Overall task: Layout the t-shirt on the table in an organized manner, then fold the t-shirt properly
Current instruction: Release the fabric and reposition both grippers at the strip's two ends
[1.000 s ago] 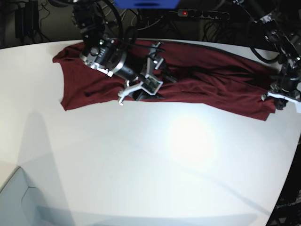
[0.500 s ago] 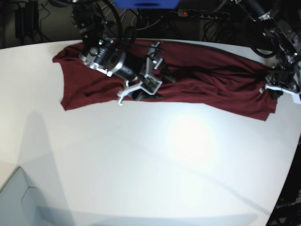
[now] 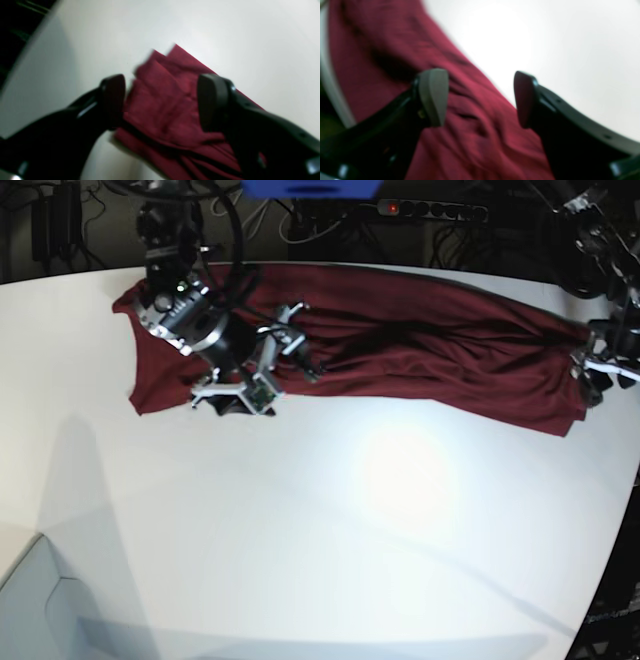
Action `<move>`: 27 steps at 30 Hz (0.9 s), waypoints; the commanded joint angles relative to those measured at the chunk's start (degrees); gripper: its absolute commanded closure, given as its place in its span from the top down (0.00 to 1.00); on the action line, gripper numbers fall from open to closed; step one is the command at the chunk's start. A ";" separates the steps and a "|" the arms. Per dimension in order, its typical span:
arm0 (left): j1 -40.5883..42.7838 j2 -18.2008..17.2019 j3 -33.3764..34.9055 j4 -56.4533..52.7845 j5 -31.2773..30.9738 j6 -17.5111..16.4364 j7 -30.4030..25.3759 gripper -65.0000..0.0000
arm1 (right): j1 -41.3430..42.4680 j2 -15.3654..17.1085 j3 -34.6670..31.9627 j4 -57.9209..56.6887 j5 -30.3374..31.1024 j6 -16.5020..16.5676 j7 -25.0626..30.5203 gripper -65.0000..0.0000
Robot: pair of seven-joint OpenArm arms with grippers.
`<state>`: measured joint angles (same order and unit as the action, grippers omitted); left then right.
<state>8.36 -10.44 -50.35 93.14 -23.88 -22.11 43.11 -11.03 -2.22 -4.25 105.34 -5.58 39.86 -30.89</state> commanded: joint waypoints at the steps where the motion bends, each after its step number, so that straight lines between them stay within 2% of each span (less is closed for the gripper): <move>1: -0.32 -0.95 0.02 -0.70 -0.60 0.00 -0.52 0.74 | 0.61 -0.81 0.95 0.90 1.06 0.14 0.78 0.68; 8: -3.74 -6.05 0.11 -10.55 -0.60 0.00 -0.61 1.00 | -0.89 -0.64 2.19 0.90 1.14 0.14 0.43 0.68; 12: -6.29 -7.89 1.16 -14.77 -0.34 0.00 -0.70 1.00 | -1.15 -0.64 2.19 0.90 1.14 0.14 0.26 0.68; 20: -7.79 -12.55 12.85 -17.14 -0.17 0.00 -0.87 1.00 | -1.15 -0.64 2.19 0.90 1.14 0.14 0.26 0.68; 27: -5.24 -12.73 18.48 -17.23 1.94 0.00 -7.82 1.00 | -1.15 -0.64 2.19 0.90 1.14 0.14 0.26 0.68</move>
<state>3.33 -21.91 -31.31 75.07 -21.98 -22.20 35.88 -12.60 -2.70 -2.02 105.32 -5.37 39.83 -31.99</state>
